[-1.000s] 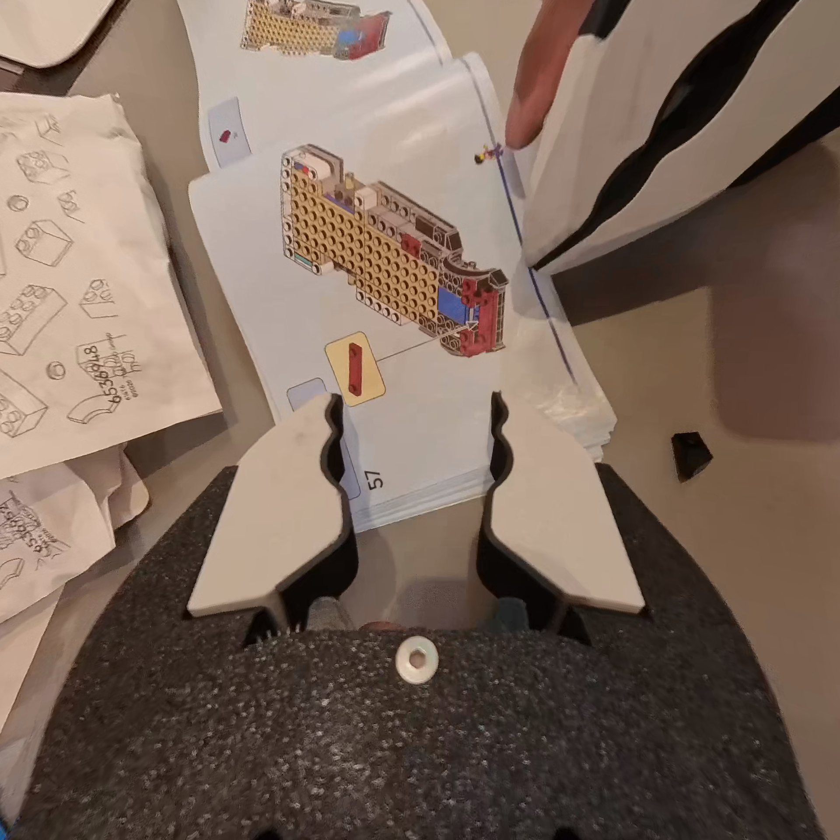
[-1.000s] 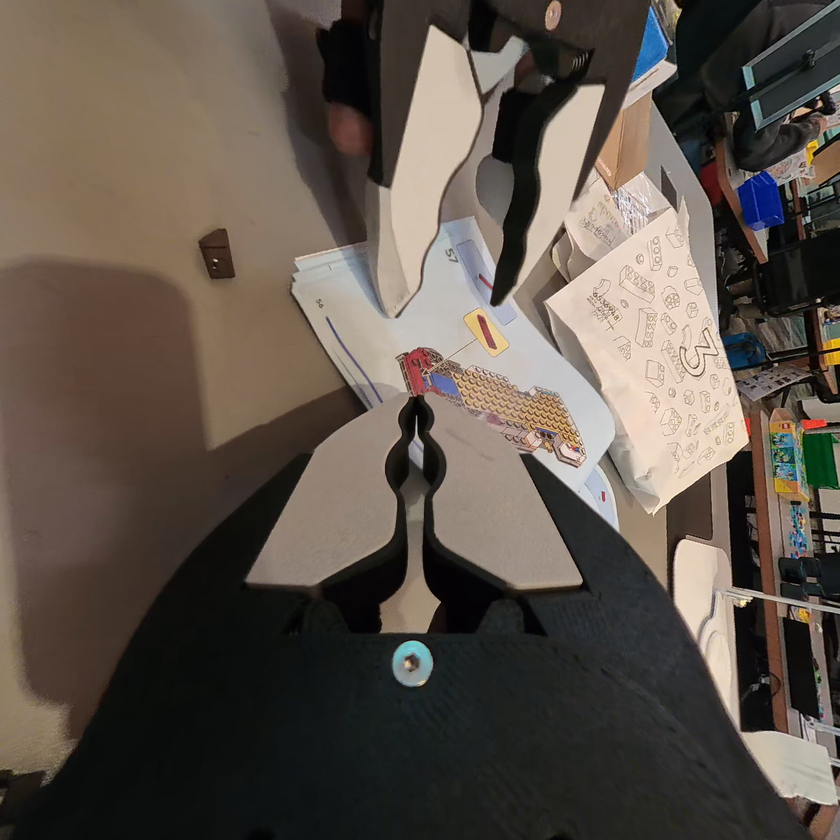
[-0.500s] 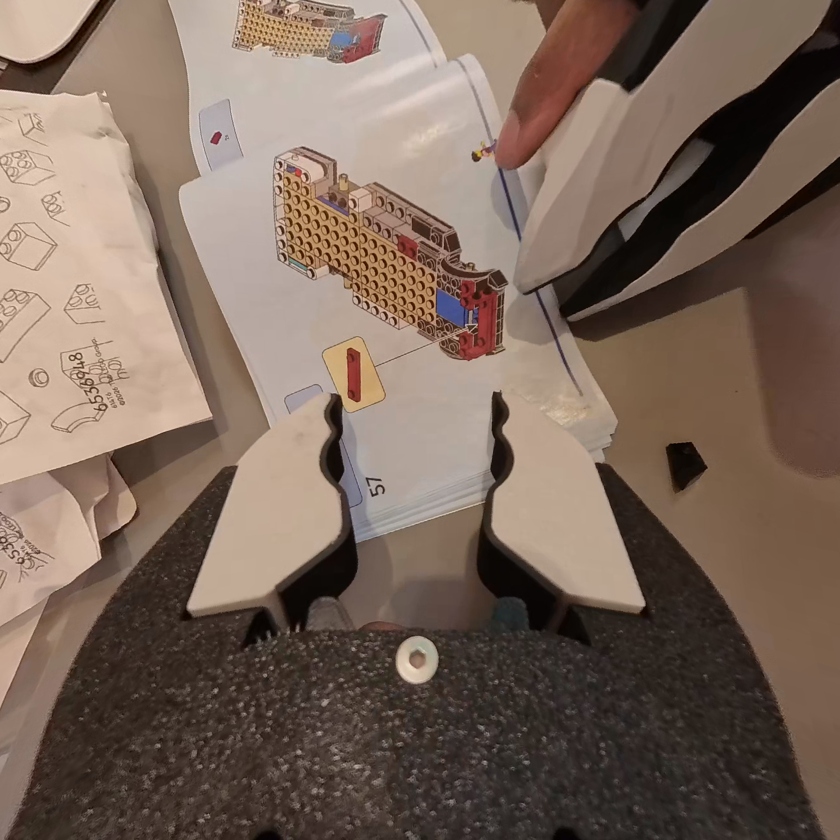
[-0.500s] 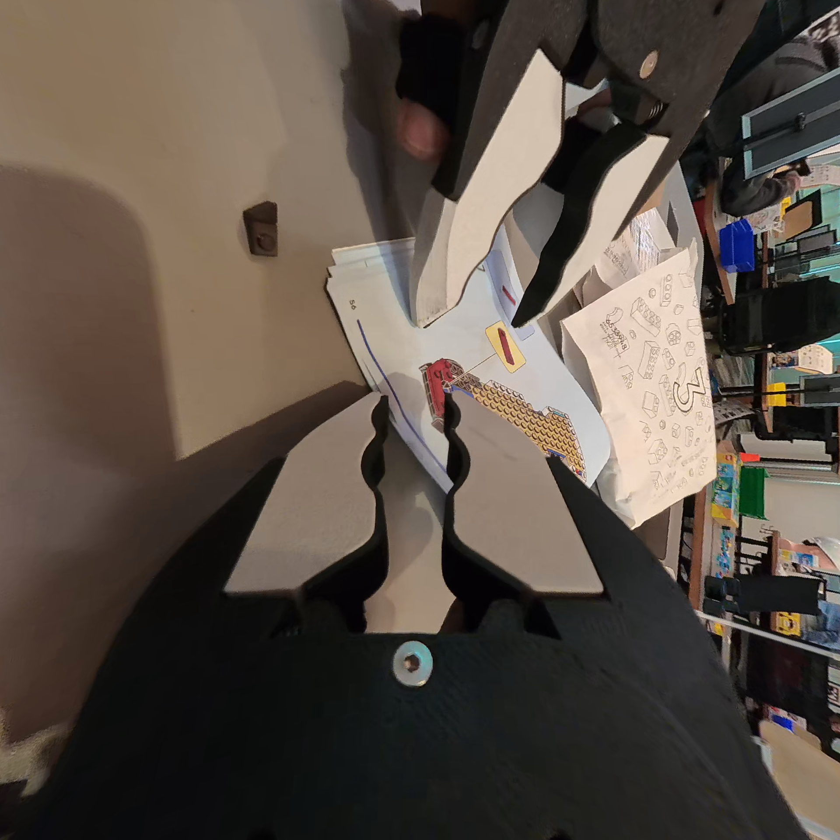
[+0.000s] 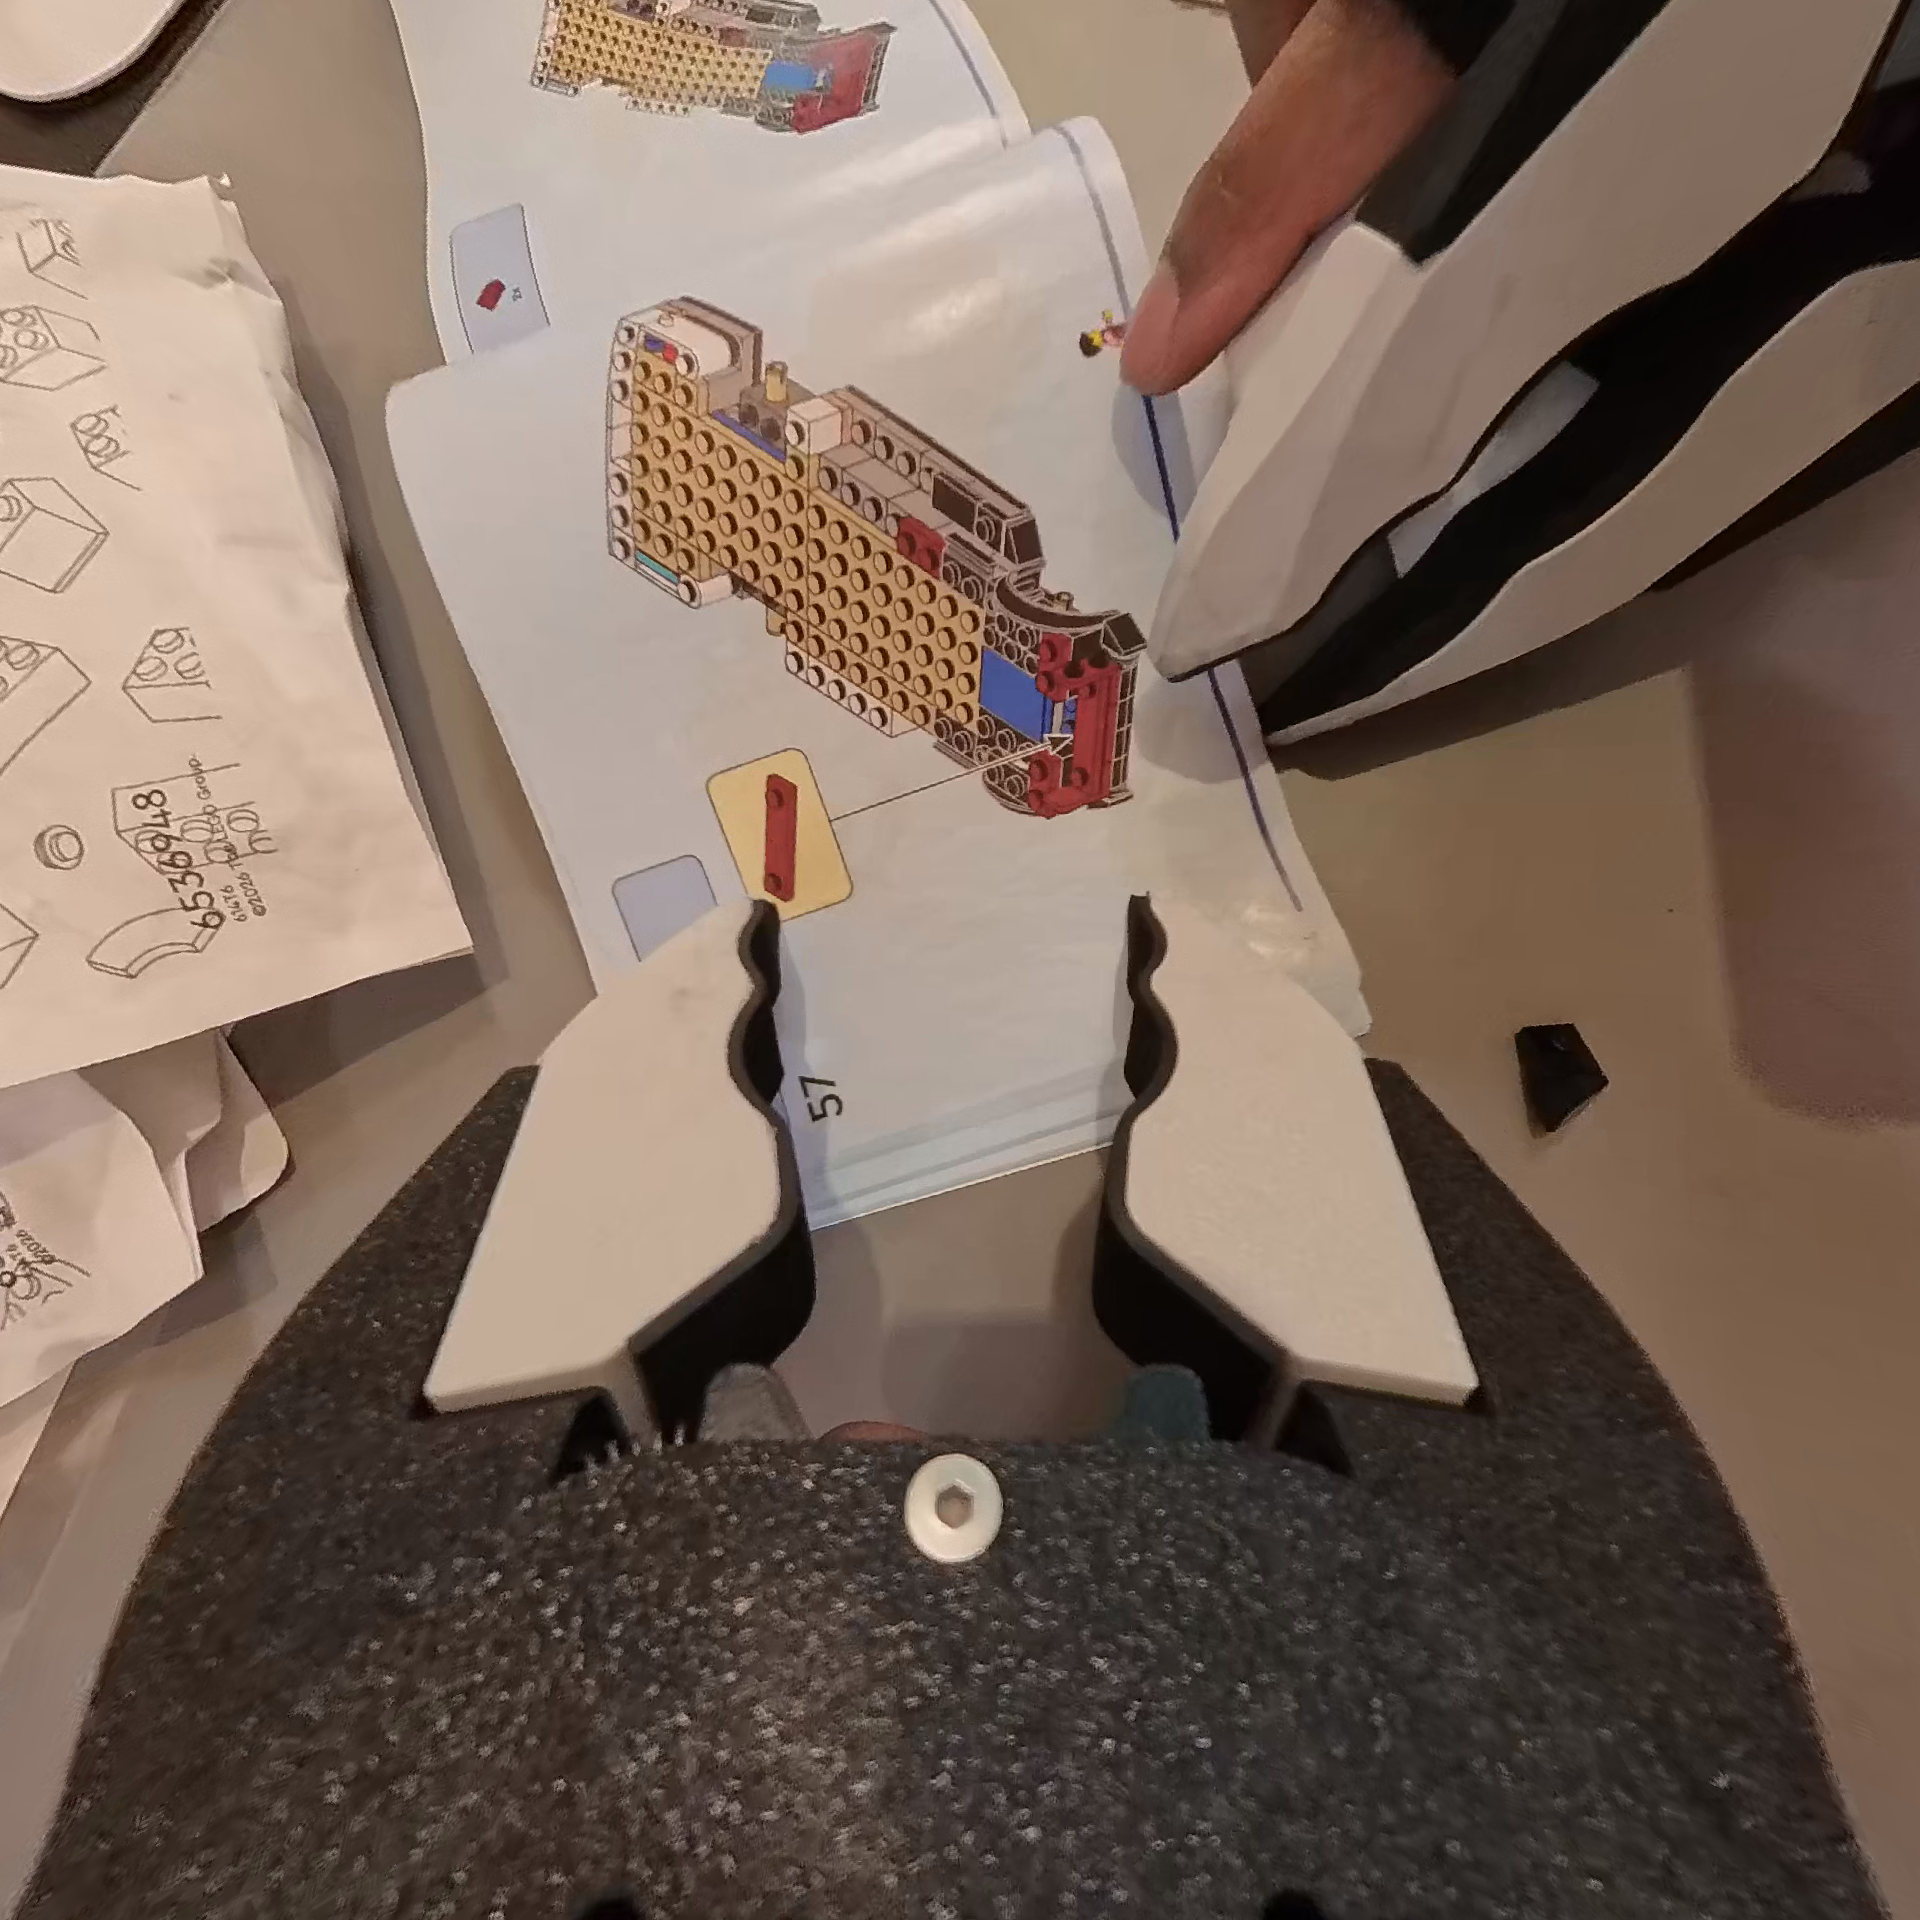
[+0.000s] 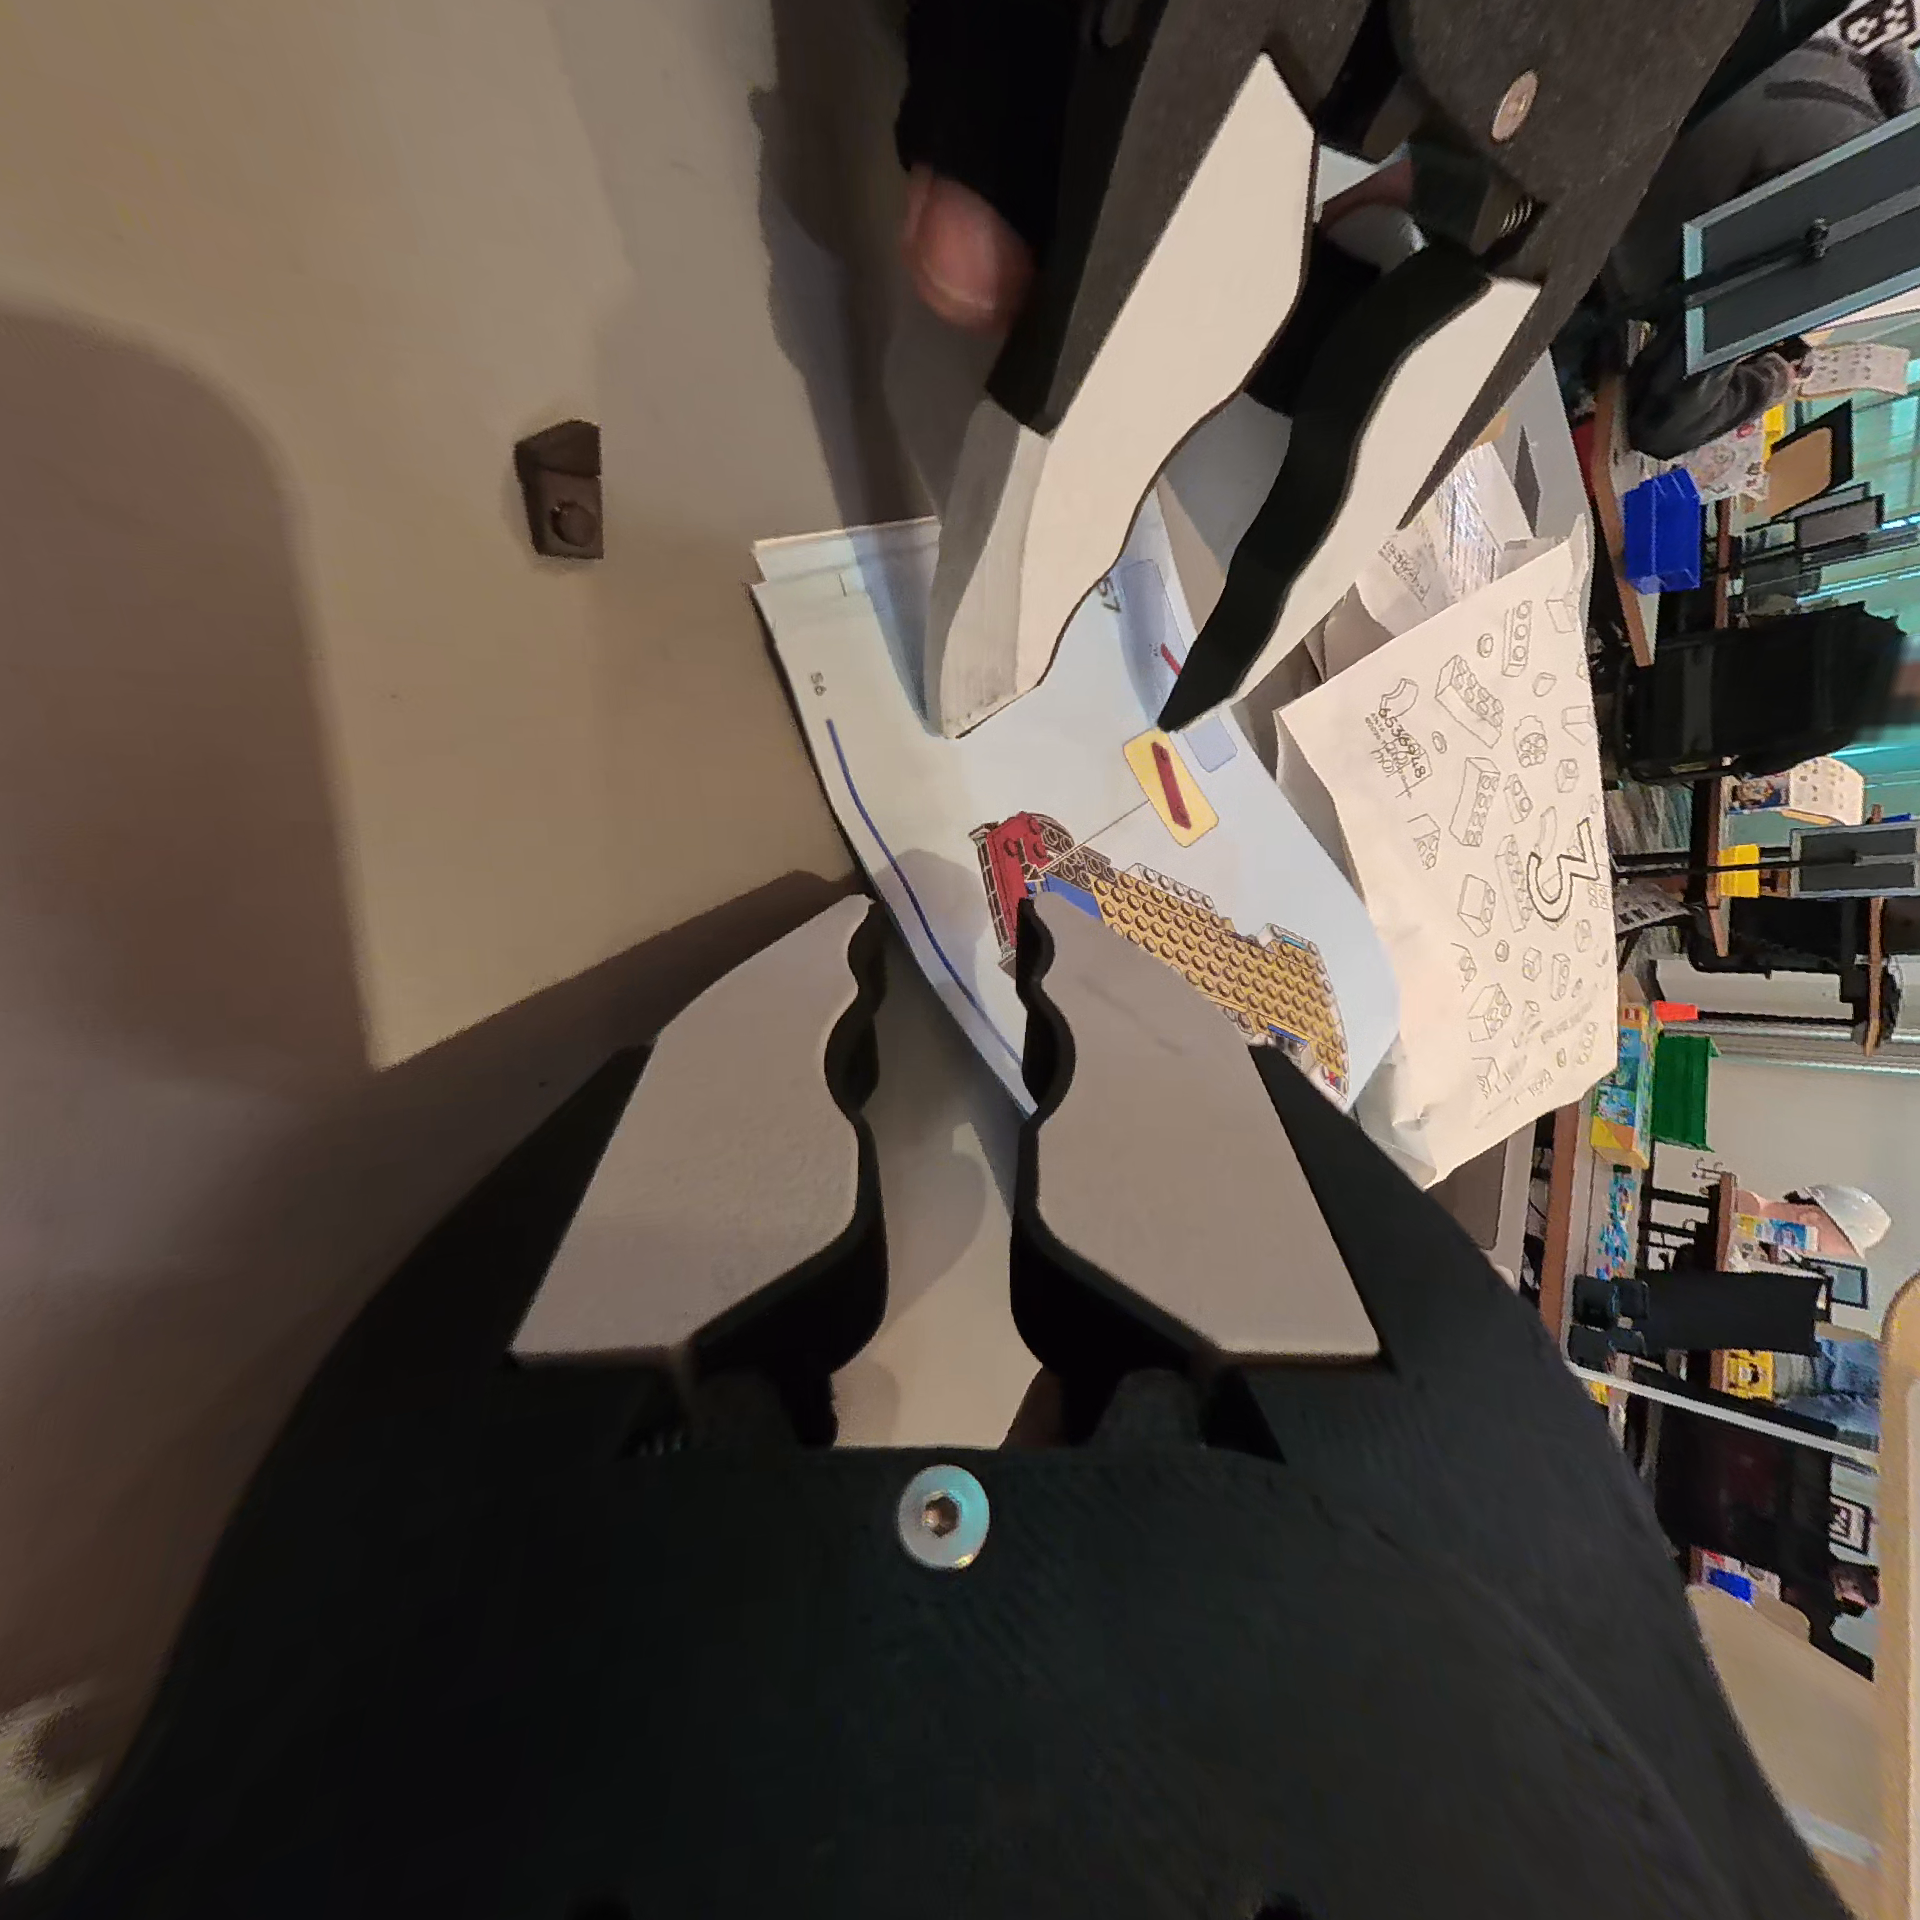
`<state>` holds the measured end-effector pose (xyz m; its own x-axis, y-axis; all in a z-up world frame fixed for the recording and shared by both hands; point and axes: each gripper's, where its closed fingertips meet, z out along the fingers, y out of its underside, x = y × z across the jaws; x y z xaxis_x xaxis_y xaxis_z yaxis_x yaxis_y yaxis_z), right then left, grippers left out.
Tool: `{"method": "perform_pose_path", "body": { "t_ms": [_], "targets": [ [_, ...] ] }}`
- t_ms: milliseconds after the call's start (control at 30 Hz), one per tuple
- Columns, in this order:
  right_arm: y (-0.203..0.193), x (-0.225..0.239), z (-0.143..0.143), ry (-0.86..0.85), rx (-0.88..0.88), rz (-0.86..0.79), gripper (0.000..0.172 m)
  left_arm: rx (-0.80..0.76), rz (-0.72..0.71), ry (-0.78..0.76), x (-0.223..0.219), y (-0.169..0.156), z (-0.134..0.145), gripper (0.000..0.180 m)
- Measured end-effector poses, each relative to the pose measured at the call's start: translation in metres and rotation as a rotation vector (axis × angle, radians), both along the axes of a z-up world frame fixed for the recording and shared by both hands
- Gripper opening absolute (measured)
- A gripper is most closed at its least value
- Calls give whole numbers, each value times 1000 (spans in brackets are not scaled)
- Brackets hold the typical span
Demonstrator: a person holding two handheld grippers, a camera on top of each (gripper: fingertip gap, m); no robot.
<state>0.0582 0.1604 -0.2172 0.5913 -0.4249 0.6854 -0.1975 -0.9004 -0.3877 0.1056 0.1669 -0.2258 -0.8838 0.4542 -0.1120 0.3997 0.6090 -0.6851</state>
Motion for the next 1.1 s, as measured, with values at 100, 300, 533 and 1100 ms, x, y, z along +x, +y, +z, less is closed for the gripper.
{"method": "perform_pose_path", "body": {
  "t_ms": [100,300,533,1100],
  "targets": [
    [-1,1,1,-5,11,-14,22,2,-5,7,-2,-1,0,65],
    [-2,3,8,-24,67,-36,17,-1,-13,11,-4,0,1,65],
    [-2,3,14,-39,105,-40,11,-33,-17,15,-4,0,8,66],
    [-3,4,23,-73,143,-71,1,-150,-3,55,1,-2,33,68]
  ]
}}
